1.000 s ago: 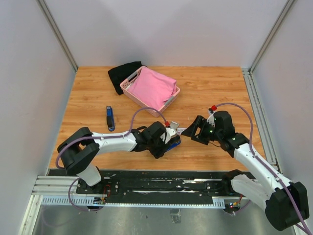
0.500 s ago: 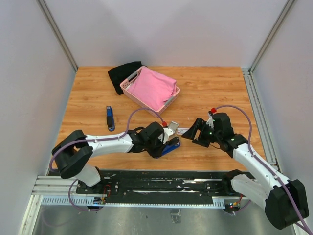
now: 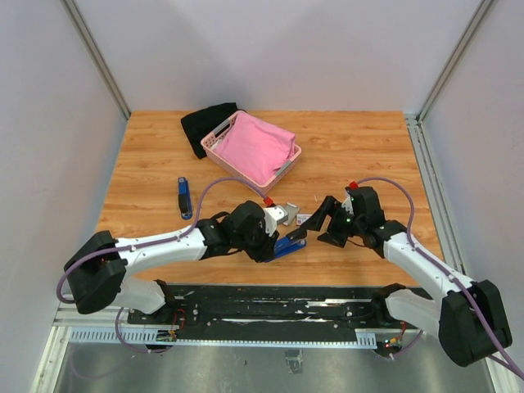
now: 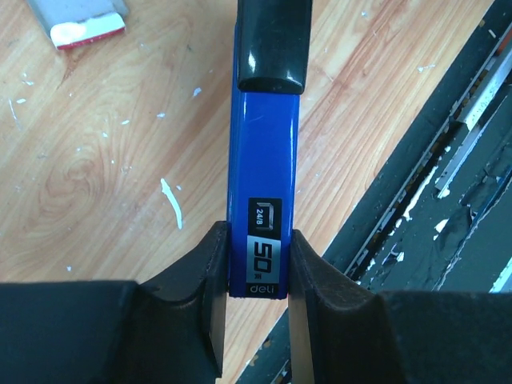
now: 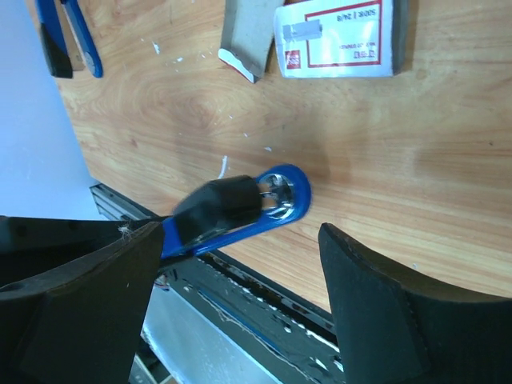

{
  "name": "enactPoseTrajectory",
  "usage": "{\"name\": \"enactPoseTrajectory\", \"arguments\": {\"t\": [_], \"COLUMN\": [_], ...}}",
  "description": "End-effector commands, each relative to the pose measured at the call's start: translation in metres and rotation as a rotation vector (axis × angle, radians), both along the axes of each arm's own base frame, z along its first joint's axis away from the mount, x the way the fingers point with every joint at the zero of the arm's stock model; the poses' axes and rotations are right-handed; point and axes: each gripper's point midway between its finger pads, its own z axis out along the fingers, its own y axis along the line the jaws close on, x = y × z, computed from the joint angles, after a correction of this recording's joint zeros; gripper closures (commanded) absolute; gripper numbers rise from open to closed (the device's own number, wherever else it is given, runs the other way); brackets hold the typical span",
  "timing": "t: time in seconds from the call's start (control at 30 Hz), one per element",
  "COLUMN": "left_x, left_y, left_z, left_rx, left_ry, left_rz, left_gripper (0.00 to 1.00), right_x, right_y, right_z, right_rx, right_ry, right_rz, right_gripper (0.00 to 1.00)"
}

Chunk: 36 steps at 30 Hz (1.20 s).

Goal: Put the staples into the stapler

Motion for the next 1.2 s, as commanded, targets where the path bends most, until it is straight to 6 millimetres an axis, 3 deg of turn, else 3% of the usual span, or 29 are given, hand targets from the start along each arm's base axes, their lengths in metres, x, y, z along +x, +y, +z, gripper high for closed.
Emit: {"name": "enactPoseTrajectory", "arguments": {"t": [0.0,0.1,0.2,0.37,0.6,0.67,0.87,1.17], "left_x": [0.001,0.003,0.005,0.004,0.007,0.002,0.006,0.002], "left_y": [-0.017,-0.018,-0.02,-0.019,-0.025,-0.025,-0.007,-0.012], "left_z": [0.026,0.03,0.036,0.029,0.043,0.036,-0.012,-0.033], "left_rx": [-0.114,-0.125,-0.151,-0.133,-0.193,-0.179,-0.025,0.001], "left_ry": [-0.034,-0.039,-0.047,-0.032,-0.033,-0.022,-0.072,-0.126], "left_rz": [-0.011,0.001,0.015,0.013,0.044,0.017,-0.019,-0.094], "left_gripper": [1.0,1.0,1.0,1.0,1.0,1.0,0.99,0.76], "right_x": [0.011,0.013,0.007,0.002,-0.001,-0.003,-0.003,-0.006], "right_y": [0.009,0.009,0.003,0.004,0.005,0.003,-0.004,-0.015], "right_z": [0.008,0.008,-0.006,-0.018,-0.027,-0.028,-0.03,-0.033], "right_rx": [0.107,0.118,0.08,0.083,0.122,0.114,0.086,0.046], "right_ry": [-0.004,0.001,0.063,0.122,0.174,0.18,0.168,0.153], "right_rz": [-0.051,-0.075,-0.099,-0.107,-0.163,-0.173,-0.2,-0.218], "right_gripper": [0.2,0.2,0.2,0.21,0.22,0.22,0.22,0.22]}}
